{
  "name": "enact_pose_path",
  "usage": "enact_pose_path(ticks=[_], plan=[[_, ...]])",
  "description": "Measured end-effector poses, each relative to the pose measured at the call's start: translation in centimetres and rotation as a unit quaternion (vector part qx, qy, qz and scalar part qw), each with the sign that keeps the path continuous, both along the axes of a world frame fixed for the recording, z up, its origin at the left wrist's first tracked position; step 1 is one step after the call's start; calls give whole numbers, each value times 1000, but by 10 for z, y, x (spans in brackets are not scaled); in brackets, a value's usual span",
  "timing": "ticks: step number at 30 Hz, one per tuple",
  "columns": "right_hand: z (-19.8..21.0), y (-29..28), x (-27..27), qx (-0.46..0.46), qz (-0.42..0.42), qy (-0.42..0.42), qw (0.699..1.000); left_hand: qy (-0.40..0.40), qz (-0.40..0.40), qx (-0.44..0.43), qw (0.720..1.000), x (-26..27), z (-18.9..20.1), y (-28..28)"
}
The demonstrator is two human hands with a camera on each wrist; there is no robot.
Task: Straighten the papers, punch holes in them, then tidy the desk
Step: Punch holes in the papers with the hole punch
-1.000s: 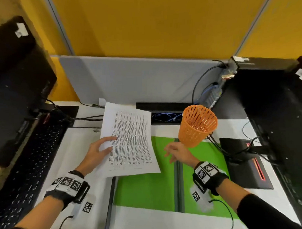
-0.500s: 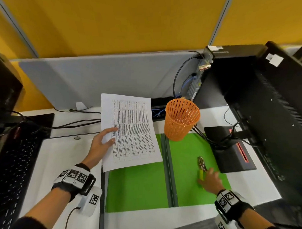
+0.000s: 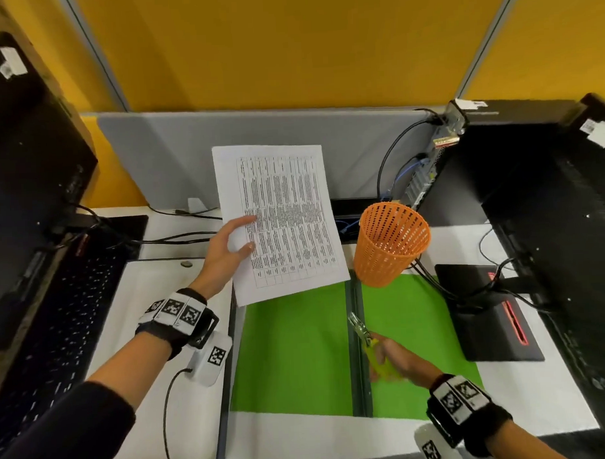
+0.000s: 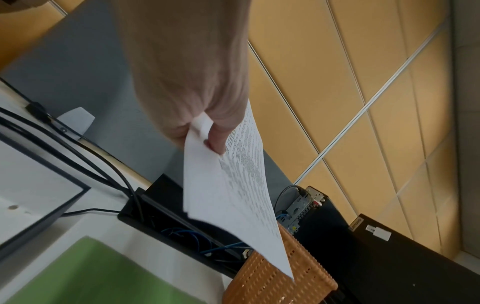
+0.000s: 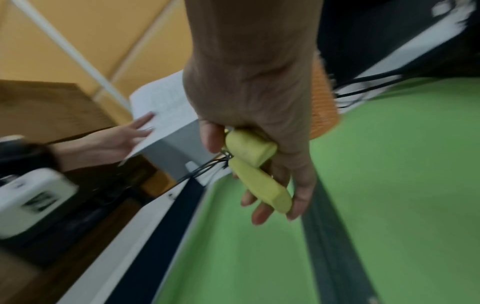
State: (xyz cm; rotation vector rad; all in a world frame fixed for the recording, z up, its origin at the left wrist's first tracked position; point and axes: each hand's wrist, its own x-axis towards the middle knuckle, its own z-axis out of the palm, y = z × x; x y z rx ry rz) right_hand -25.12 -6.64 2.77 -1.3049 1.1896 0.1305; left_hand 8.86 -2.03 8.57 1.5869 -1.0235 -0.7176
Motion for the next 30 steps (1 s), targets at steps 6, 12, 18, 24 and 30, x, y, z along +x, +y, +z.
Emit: enact_pose_path(ticks=[6,12,18,24,30], plan=[[16,27,71,8,1,-145,989,37,7,-34,999,-15,7,-10],[16,48,101,-96,41,-157,982,55,30,-39,997,-26,5,-10],[13,56,113,-133,9,-162,978,49,39,-34,997,-27,0,-7],[11,58,116,-135,-9,-163,977,49,44,-36,997,-28,-6,-6],[8,61,111,-139,-10,-151,979,81,62,-46,994,-27,-4,-6]])
